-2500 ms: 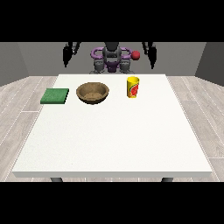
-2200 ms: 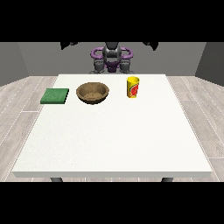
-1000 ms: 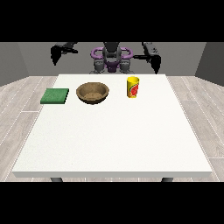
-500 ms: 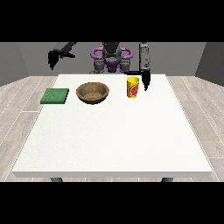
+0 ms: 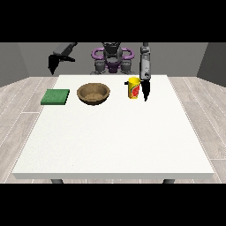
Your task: Pick the cup and pour the ball into the bowl, then pick the bowl and place it on the pad
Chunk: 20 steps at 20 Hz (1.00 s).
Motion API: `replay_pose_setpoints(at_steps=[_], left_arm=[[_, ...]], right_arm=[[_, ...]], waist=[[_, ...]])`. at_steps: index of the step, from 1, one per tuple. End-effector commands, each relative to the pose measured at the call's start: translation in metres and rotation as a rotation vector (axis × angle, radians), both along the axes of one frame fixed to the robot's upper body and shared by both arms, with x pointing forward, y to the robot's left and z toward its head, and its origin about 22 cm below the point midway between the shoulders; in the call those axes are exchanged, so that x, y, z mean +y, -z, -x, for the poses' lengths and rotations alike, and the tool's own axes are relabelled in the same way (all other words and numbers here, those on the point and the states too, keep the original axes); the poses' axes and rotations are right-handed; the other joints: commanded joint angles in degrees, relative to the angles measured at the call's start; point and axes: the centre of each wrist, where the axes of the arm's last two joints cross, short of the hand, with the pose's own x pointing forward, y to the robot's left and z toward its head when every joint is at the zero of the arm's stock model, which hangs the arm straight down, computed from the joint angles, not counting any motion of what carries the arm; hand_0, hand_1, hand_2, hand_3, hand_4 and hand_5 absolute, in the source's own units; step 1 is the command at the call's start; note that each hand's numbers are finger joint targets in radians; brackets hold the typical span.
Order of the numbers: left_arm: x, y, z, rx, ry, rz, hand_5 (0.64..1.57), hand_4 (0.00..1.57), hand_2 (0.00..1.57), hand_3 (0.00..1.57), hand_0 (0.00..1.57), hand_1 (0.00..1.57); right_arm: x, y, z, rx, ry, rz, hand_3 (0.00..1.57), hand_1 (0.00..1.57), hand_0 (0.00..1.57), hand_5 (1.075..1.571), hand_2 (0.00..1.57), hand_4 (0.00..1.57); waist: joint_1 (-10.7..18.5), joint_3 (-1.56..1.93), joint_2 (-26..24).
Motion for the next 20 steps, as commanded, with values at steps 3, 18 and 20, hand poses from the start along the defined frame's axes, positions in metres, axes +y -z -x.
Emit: replay_pose_setpoints(at_steps=[3, 18, 20], left_arm=[[-0.015, 0.012, -0.009, -0.016, -0.013, -0.009, 1.524, 0.00, 0.00, 0.00, 0.00, 0.00], [-0.030, 0.025, 0.009, 0.064, -0.119, -0.351, 1.256, 1.50, 1.57, 1.57, 1.32, 1.32], [-0.016, 0.024, 0.012, 0.152, -0.106, -0.472, 1.304, 1.53, 1.57, 1.57, 1.34, 1.34]], right_arm=[[0.013, -0.004, -0.007, -0.014, -0.023, -0.006, 0.00, 0.00, 0.00, 1.571, 0.00, 0.00], [-0.053, 0.001, 0.001, 0.059, 0.016, 0.029, 0.00, 0.00, 0.00, 1.570, 0.00, 0.00], [-0.032, 0.025, 0.009, 0.193, 0.046, 0.023, 0.00, 0.00, 0.00, 1.570, 0.00, 0.00]], waist=[[-0.76, -0.02, 1.70], [-1.37, 0.06, -3.82], [0.39, 0.10, -12.17]])
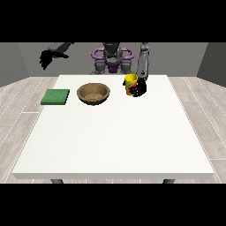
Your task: Pick the cup and pour the ball into the bowl, then pick the bowl and place it on the pad
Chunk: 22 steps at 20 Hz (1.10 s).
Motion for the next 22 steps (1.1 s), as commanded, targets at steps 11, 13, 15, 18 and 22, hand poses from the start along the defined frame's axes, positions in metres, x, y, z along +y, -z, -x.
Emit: replay_pose_setpoints(at_steps=[11, 13, 15, 18, 22], left_arm=[[0.048, -0.116, -0.076, 0.199, -0.165, -0.576, 1.274, 1.57, 1.57, 1.57, 1.49, 1.49], [0.018, -0.117, -0.082, 0.175, -0.169, -0.647, 1.287, 1.53, 1.57, 1.57, 1.49, 1.49], [0.006, -0.124, -0.085, 0.179, -0.149, -0.673, 1.267, 1.51, 1.57, 1.57, 1.49, 1.49], [-0.002, -0.126, -0.086, 0.206, -0.154, -0.682, 1.267, 1.51, 1.57, 1.57, 1.49, 1.49], [-0.042, -0.140, -0.096, 0.163, -0.212, -0.787, 1.244, 1.51, 1.57, 1.57, 1.50, 1.50]], right_arm=[[-0.006, 0.042, 0.006, 0.212, 0.036, -0.033, 0.00, 0.00, 0.00, 1.569, 0.00, 0.00], [-0.013, 0.048, 0.006, 0.194, 0.048, -0.046, 0.00, 0.00, 0.00, 1.568, 0.00, 0.00], [-0.043, 0.040, 0.009, 0.200, 0.078, -0.060, 0.00, 0.00, 0.00, 1.569, 0.00, 0.00], [-0.034, 0.046, 0.011, 0.190, 0.062, -0.048, 0.00, 0.00, 0.00, 1.569, 0.00, 0.00], [-0.020, 0.049, 0.001, 0.166, 0.041, -0.057, 0.00, 0.00, 0.00, 1.570, 0.00, 0.00]], waist=[[2.54, -0.36, -11.60], [2.82, -0.33, -10.88], [4.21, -0.37, -11.19], [3.57, -0.43, -10.89], [3.01, -0.40, -10.55]])
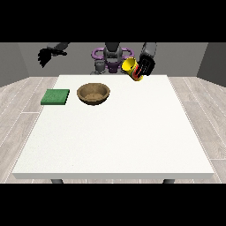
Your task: Pick the cup and pour the ball into the bowl, then pick the bowl and place it on the pad
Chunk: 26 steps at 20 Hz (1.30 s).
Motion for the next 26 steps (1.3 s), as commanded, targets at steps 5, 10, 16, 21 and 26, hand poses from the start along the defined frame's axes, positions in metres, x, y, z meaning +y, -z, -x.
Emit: replay_pose_setpoints(at_steps=[5, 10, 16, 21, 26], left_arm=[[-0.049, -0.032, -0.016, -0.043, 0.007, -0.358, 1.203, 1.57, 1.57, 1.57, 1.55, 1.55], [-0.112, -0.014, -0.002, -0.062, 0.121, -0.640, 1.400, 1.38, 1.57, 1.57, 1.50, 1.50], [-0.158, -0.020, 0.003, -0.054, 0.212, -0.985, 1.042, 1.57, 1.57, 1.57, 1.51, 1.51], [-0.165, -0.009, 0.007, -0.099, 0.192, -1.275, 1.236, 1.49, 1.57, 1.57, 1.50, 1.50], [-0.171, 0.009, 0.023, -0.119, 0.319, -1.387, 1.137, 1.53, 1.57, 1.57, 1.45, 1.45]], right_arm=[[-0.014, 0.015, 0.012, 0.028, -0.004, -0.006, 0.00, 0.00, 0.00, 1.570, 0.00, 0.00], [-0.018, 0.023, 0.014, 0.054, 0.013, -0.002, 0.00, 0.00, 0.00, 1.571, 0.00, 0.00], [-0.016, 0.005, -0.007, 0.035, -0.041, -0.028, 0.00, 0.00, 0.00, 1.570, 0.00, 0.00], [-0.021, 0.014, 0.003, 0.041, -0.036, -0.009, 0.00, 0.00, 0.00, 1.571, 0.00, 0.00], [-0.023, 0.028, 0.015, 0.079, 0.031, -0.014, 0.00, 0.00, 0.00, 1.571, 0.00, 0.00]], waist=[[-0.82, 0.06, -2.45], [-0.23, 0.11, -3.74], [-2.11, 0.09, -2.71], [-2.26, 0.04, -3.03], [0.94, -0.04, -4.96]])
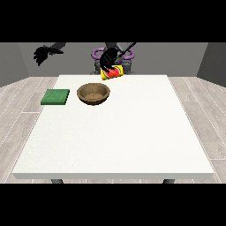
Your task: Pick the cup and pour the ball into the bowl, then pick the bowl and place it on the pad
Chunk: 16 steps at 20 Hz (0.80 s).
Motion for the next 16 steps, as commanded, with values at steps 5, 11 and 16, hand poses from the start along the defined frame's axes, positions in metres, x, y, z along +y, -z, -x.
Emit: replay_pose_setpoints(at_steps=[5, 11, 16], left_arm=[[0.024, -0.011, -0.013, 0.001, -0.015, -0.094, 1.135, 1.53, 1.57, 1.57, 1.45, 1.45], [0.033, -0.032, -0.012, 0.095, -0.239, 0.914, 1.156, 1.57, 1.57, 1.57, 1.30, 1.30], [0.051, -0.018, 0.003, 0.151, -0.306, 1.501, 1.502, 0.89, 0.00, 0.00, 0.56, 0.56]], right_arm=[[0.024, 0.002, -0.007, 0.062, -0.059, -0.027, 0.00, 0.00, 0.00, 1.569, 0.00, 0.00], [0.010, 0.009, 0.006, 0.069, 0.064, -0.033, 0.00, 0.00, 0.00, 1.568, 0.00, 0.00], [0.031, 0.010, -0.007, 0.037, 0.072, -0.064, 0.00, 0.00, 0.00, 1.568, 0.00, 0.36]], waist=[[-0.58, -0.08, -0.18], [6.23, -0.75, -1.05], [8.19, -1.39, 4.16]])
